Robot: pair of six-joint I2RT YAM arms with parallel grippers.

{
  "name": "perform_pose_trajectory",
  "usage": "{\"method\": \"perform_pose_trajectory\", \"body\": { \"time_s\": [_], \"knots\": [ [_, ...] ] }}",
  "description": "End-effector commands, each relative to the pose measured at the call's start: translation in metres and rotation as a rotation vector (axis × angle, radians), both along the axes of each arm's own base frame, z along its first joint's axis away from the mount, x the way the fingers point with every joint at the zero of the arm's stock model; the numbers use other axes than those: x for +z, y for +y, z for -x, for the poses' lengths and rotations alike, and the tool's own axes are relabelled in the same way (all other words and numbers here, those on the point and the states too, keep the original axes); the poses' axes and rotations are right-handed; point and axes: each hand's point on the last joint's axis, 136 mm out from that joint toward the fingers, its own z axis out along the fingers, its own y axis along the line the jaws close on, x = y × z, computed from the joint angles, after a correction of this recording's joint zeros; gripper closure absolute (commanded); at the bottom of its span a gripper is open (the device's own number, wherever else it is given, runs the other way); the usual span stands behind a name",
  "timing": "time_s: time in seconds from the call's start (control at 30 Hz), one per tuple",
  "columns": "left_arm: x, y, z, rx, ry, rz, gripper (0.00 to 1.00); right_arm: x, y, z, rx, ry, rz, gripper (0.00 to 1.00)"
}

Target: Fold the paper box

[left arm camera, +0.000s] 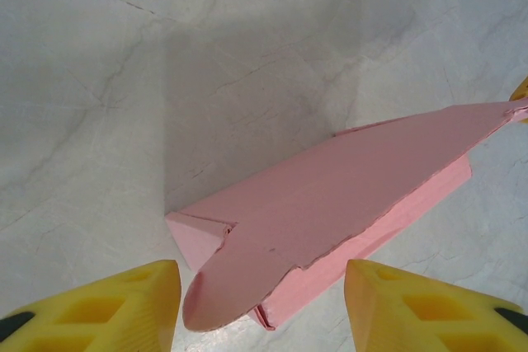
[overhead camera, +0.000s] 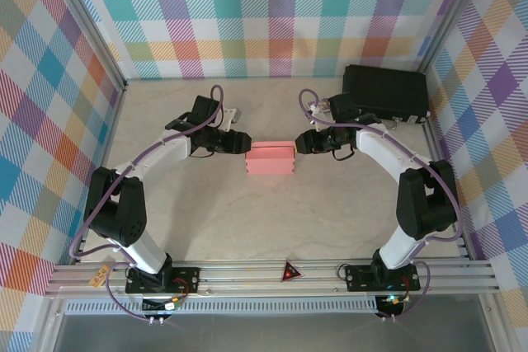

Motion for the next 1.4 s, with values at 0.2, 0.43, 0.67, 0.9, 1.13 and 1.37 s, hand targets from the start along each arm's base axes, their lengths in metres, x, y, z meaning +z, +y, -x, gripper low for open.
{"method": "perform_pose_trajectory", "body": {
  "time_s": [0.2,0.43,0.67,0.9,1.13,1.37],
  "knots": [
    [0.002,0.004,0.009,-0.011,0.0,-0.006,0.52,0.014,0.01,-0.003,0.022,-0.012,-0.051,0.65],
    [0.003,0.003,0.009,-0.012,0.006,-0.001,0.65,0.014,0.013,-0.003,0.025,0.0,-0.064,0.69],
    [0.002,0.003,0.01,-0.012,0.01,-0.004,0.71,0.012,0.016,-0.004,0.026,0.011,-0.07,0.72],
    [-0.001,0.003,0.01,-0.014,0.023,-0.004,0.76,0.009,0.019,-0.004,0.025,0.024,-0.072,0.74],
    [-0.001,0.003,0.011,-0.014,0.026,-0.006,0.73,0.003,0.014,-0.005,0.011,0.023,-0.032,0.73],
    [0.0,-0.001,0.011,-0.021,0.033,0.017,0.74,0.006,0.018,-0.004,0.017,0.029,-0.059,0.77]
  ]
}}
